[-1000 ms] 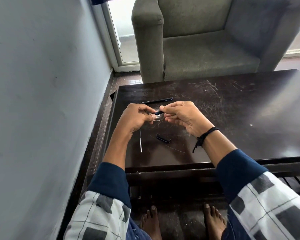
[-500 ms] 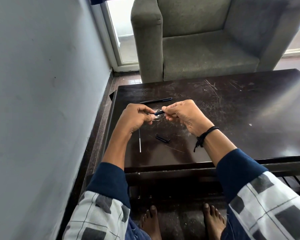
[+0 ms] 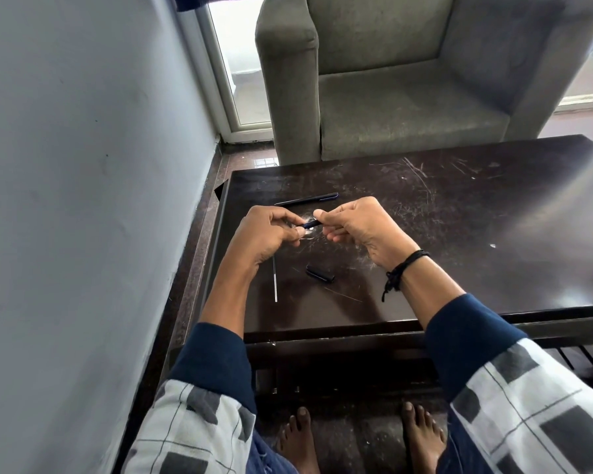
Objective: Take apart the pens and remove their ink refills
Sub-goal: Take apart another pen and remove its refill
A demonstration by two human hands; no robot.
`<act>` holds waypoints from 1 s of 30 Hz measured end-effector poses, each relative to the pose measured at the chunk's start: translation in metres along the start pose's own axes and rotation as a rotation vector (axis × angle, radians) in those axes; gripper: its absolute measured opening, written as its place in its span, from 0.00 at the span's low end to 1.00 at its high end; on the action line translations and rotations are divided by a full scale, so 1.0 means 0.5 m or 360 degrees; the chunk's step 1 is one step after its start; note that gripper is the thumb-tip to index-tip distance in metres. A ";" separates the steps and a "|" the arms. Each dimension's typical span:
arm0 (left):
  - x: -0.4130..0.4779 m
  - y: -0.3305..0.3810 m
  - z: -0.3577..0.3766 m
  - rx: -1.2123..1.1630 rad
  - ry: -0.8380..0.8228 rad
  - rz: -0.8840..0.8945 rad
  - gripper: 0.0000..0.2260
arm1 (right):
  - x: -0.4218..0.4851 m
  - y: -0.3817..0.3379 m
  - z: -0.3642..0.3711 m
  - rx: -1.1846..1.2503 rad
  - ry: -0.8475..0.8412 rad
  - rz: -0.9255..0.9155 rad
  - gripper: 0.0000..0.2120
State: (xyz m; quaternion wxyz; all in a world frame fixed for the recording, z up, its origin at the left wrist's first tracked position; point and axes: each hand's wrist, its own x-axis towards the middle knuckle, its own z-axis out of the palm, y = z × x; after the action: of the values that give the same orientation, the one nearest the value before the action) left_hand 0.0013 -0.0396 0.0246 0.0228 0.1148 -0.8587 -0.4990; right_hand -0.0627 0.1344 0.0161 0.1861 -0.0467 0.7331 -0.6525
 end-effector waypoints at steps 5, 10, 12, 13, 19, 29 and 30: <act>0.002 -0.001 0.002 0.0003 0.0004 -0.0008 0.07 | 0.006 0.003 -0.004 0.0053 -0.0035 -0.0019 0.06; 0.002 0.001 0.004 -0.0007 -0.0008 0.0001 0.06 | 0.005 0.003 0.001 -0.0128 0.0059 0.0001 0.13; 0.001 0.003 0.004 -0.0016 -0.0013 0.0004 0.06 | 0.006 0.003 0.001 -0.0140 0.0078 -0.0002 0.16; 0.001 0.004 0.004 -0.0013 -0.0012 0.0009 0.06 | 0.006 0.003 0.001 -0.0123 0.0076 -0.0013 0.15; 0.002 0.001 0.003 -0.0002 0.0005 0.0001 0.06 | 0.003 -0.003 -0.011 -0.0021 -0.0023 -0.0062 0.04; 0.004 -0.004 0.003 -0.0063 -0.0012 -0.0001 0.07 | 0.004 0.002 -0.004 -0.0126 0.0002 -0.0040 0.12; 0.004 -0.004 0.003 -0.0067 -0.0013 -0.0002 0.07 | 0.003 0.002 -0.005 -0.0124 0.0001 -0.0038 0.12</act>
State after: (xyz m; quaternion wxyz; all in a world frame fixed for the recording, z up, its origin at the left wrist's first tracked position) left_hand -0.0005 -0.0397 0.0219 0.0216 0.1127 -0.8481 -0.5173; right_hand -0.0648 0.1362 0.0148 0.1762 -0.0624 0.7575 -0.6255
